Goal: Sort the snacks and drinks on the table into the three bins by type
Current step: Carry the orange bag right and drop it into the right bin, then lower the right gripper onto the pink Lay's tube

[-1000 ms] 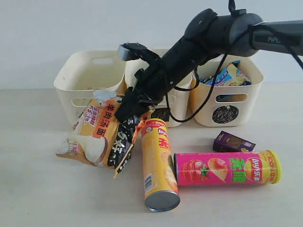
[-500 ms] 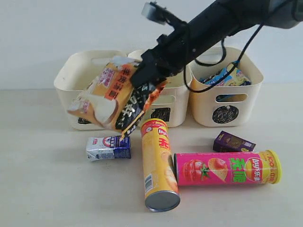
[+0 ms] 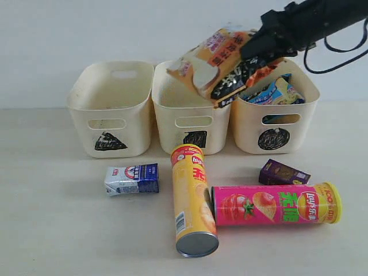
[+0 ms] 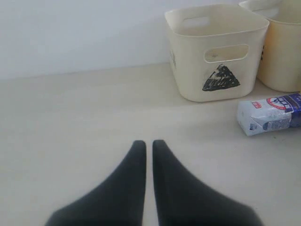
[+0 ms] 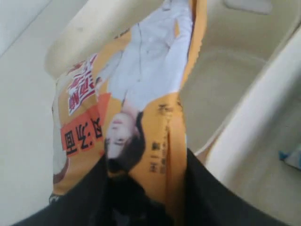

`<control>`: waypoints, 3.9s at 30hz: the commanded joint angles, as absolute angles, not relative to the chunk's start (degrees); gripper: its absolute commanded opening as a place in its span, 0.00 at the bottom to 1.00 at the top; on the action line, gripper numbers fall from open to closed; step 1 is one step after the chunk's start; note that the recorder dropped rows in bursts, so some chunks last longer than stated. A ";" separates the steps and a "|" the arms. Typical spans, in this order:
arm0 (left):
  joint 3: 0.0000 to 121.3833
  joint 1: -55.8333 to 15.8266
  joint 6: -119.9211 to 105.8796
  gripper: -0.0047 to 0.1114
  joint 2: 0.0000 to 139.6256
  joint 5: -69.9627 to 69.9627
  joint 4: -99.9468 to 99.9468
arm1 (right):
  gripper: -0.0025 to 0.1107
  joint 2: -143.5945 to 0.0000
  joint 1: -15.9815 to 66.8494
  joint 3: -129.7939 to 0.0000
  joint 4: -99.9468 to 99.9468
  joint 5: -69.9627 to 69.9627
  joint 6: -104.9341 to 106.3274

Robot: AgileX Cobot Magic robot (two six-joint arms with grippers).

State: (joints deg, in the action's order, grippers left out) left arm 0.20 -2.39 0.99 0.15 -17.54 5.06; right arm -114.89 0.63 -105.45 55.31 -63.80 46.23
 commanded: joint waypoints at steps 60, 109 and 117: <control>0.00 -2.25 1.43 0.08 0.00 -16.79 5.12 | 0.25 -109.53 1.75 -105.42 27.72 -49.51 45.48; 0.00 -2.25 1.43 0.08 0.00 -16.79 5.12 | 0.37 -96.75 22.87 -74.32 10.60 -69.96 68.40; 0.00 -2.25 1.43 0.08 0.00 -16.79 5.12 | 0.83 -96.75 22.87 -67.00 11.82 -58.29 70.48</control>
State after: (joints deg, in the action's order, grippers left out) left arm 0.20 -2.39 0.99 0.15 -17.54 5.06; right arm -97.43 22.78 -69.00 11.56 -62.81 68.84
